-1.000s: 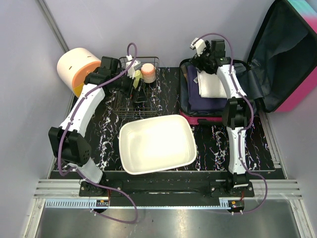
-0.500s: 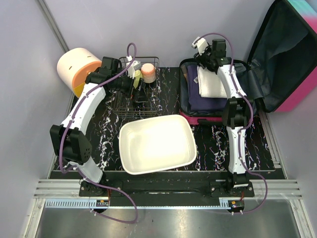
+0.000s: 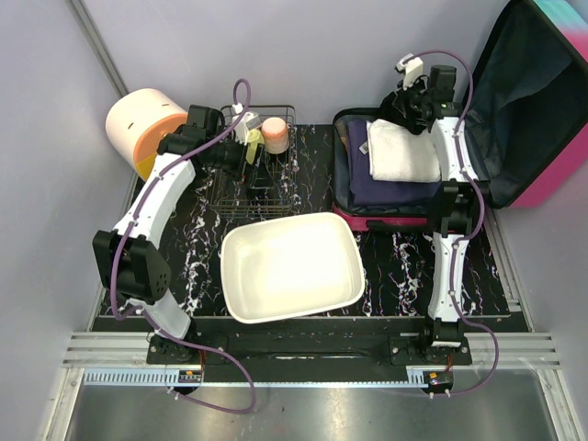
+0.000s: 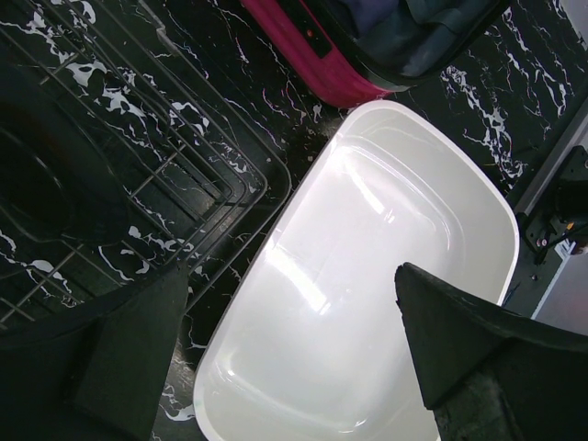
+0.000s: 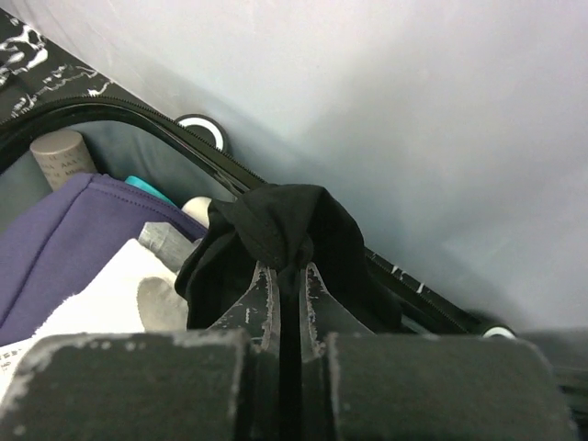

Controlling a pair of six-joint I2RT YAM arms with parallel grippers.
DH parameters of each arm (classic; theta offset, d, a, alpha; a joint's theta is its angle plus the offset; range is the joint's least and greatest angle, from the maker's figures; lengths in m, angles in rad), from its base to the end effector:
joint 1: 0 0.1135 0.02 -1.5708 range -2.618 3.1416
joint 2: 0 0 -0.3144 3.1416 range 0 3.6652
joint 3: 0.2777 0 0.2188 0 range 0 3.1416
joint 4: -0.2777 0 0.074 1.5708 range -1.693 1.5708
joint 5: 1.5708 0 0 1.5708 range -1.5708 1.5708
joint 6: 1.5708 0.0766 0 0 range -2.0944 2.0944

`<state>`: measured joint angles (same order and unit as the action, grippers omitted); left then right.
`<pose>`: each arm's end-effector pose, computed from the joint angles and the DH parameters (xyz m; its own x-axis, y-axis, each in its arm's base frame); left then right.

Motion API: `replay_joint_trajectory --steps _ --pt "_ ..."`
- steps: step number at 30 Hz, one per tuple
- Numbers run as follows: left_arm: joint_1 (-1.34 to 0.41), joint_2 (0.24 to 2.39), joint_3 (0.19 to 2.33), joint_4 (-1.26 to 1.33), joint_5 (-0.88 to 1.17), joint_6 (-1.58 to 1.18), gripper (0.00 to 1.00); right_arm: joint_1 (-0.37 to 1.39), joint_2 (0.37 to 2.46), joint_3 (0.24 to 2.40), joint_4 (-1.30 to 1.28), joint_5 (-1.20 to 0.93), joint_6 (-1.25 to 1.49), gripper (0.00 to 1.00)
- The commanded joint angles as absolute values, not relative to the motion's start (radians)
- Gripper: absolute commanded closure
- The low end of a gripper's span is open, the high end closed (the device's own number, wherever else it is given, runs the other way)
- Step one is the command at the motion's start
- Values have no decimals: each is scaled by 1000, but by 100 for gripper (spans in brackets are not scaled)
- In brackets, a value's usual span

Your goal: Open, take out, and arrange the luggage

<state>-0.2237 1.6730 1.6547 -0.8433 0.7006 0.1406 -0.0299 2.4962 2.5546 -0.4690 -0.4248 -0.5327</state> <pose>0.3302 -0.1258 0.3818 -0.6515 0.2581 -0.7134 0.6769 0.6222 -0.3931 0.6102 0.0133 0.3174 -0.1657 -0.4580 -0.8734 -0.5045 0.8003 -0.3239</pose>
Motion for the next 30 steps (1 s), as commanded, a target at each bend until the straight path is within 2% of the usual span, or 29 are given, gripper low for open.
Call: replay_joint_trajectory --steps 1,30 --pt "-210 1687 1690 -811 716 121 1 -57 2424 2600 -420 -518 -394 100" --pt "-210 1706 1747 -697 624 192 1 -86 2123 2425 -273 -725 -264 100"
